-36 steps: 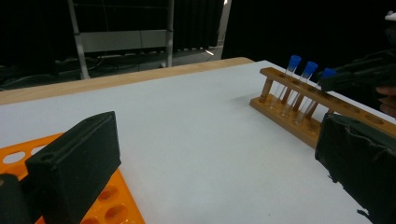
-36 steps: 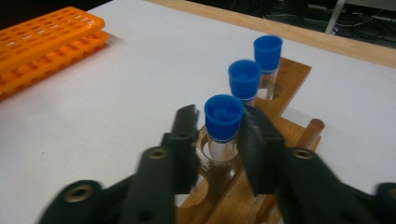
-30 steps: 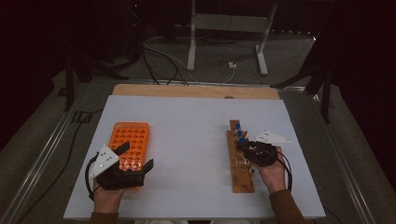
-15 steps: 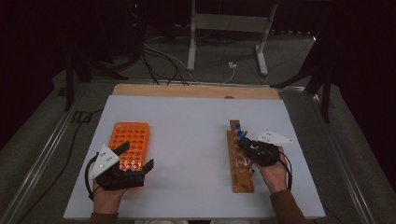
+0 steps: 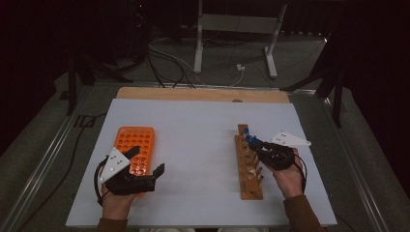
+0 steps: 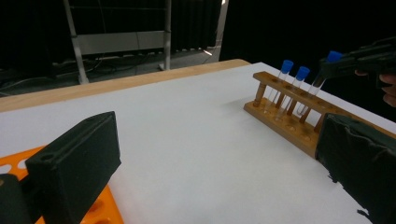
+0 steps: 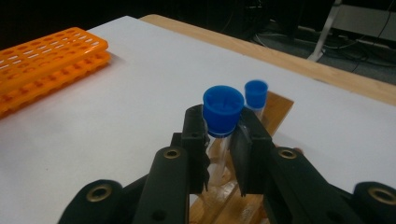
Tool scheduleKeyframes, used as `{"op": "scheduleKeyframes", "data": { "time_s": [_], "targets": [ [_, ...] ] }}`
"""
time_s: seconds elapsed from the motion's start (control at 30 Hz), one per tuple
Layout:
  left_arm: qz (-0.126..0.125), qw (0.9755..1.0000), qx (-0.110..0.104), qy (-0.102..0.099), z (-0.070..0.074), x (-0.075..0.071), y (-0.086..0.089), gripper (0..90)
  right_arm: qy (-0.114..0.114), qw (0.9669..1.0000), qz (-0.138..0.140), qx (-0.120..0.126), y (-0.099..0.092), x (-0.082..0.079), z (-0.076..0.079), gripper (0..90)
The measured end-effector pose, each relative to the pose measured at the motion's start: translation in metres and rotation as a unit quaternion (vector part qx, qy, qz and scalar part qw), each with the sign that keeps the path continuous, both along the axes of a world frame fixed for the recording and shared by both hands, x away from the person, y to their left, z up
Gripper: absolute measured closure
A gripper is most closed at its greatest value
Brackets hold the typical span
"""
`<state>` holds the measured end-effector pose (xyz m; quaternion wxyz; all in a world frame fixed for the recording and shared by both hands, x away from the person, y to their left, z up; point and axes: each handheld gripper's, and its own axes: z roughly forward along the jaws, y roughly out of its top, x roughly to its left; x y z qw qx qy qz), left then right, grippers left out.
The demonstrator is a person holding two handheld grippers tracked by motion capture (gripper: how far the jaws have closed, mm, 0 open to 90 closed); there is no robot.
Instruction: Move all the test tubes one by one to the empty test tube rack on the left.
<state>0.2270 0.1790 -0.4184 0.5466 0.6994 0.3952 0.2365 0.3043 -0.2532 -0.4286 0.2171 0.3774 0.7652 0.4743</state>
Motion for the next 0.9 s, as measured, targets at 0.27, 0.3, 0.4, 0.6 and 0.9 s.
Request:
{"op": "scheduleKeyframes", "data": {
  "time_s": [0.27, 0.3, 0.4, 0.6, 0.9],
  "targets": [
    [-0.001, 1.0, -0.001, -0.001, 0.002, 0.003, -0.005, 1.1, -0.005, 1.0, 0.005, 0.006, -0.004, -0.002, 0.012, 76.8],
    [-0.002, 1.0, -0.003, -0.001, 0.002, 0.004, -0.006, 1.5, -0.005, 1.0, 0.005, 0.006, -0.004, -0.002, 0.013, 76.9],
    [-0.003, 1.0, -0.003, -0.001, 0.002, 0.005, -0.009, 1.5, -0.008, 0.9999, 0.006, 0.007, -0.004, -0.003, 0.017, 76.9],
    [-0.009, 1.0, -0.002, 0.0, 0.002, 0.008, -0.015, 1.5, -0.012, 0.9999, 0.005, 0.01, -0.005, -0.004, 0.022, 76.9],
    [-0.022, 0.9998, 0.0, 0.003, 0.002, 0.011, -0.027, 1.5, -0.019, 0.9997, 0.007, 0.012, -0.005, -0.006, 0.031, 76.9]
  ]
}}
